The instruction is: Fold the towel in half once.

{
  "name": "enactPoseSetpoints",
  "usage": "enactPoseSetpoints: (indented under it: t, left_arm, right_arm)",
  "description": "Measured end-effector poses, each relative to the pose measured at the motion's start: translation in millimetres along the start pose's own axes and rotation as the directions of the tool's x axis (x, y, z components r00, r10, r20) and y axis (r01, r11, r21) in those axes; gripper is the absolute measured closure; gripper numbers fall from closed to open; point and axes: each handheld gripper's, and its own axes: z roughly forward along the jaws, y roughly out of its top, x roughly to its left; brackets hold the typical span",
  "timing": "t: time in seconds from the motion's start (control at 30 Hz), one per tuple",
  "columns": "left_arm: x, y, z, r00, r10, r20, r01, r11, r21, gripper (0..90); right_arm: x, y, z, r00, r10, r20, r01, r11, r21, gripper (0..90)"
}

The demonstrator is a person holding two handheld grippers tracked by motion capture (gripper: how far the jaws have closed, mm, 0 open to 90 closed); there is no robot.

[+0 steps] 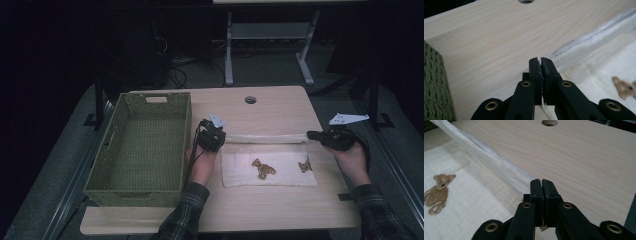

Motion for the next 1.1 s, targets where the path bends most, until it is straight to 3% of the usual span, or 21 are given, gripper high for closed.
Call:
enactPoseSetpoints:
  t: [0.17, 0.47, 0.73, 0.93, 1.1]
  left_arm:
    - [-8.3, -10.0, -5.9, 0.9999, 0.003, 0.017, -0.003, 1.0000, -0.004, 87.4]
    - [-23.2, -30.1, -20.6, 0.9980, 0.037, 0.052, -0.038, 0.9987, 0.032, 87.3]
    - [-25.0, -38.6, -31.4, 0.9967, 0.020, 0.078, -0.022, 0.9994, 0.028, 87.3]
    - [-33.1, -43.0, -36.4, 0.9942, 0.035, 0.101, -0.039, 0.9985, 0.038, 87.3]
    - [-37.5, -47.8, -41.4, 0.9915, 0.024, 0.128, -0.031, 0.9982, 0.051, 87.3]
  right_arm:
    - [8.6, -8.2, -6.2, 1.0000, -0.001, -0.002, 0.001, 1.000, 0.017, 87.8]
    - [25.9, -25.7, -17.2, 0.9998, -0.015, -0.014, 0.015, 0.998, 0.058, 87.8]
    - [35.9, -35.8, -27.4, 0.9992, -0.018, -0.037, 0.020, 0.998, 0.060, 87.8]
    - [43.5, -45.4, -39.3, 0.9990, -0.026, -0.038, 0.028, 0.997, 0.065, 87.8]
    - [48.7, -53.2, -46.5, 0.9986, -0.027, -0.046, 0.030, 0.997, 0.065, 87.7]
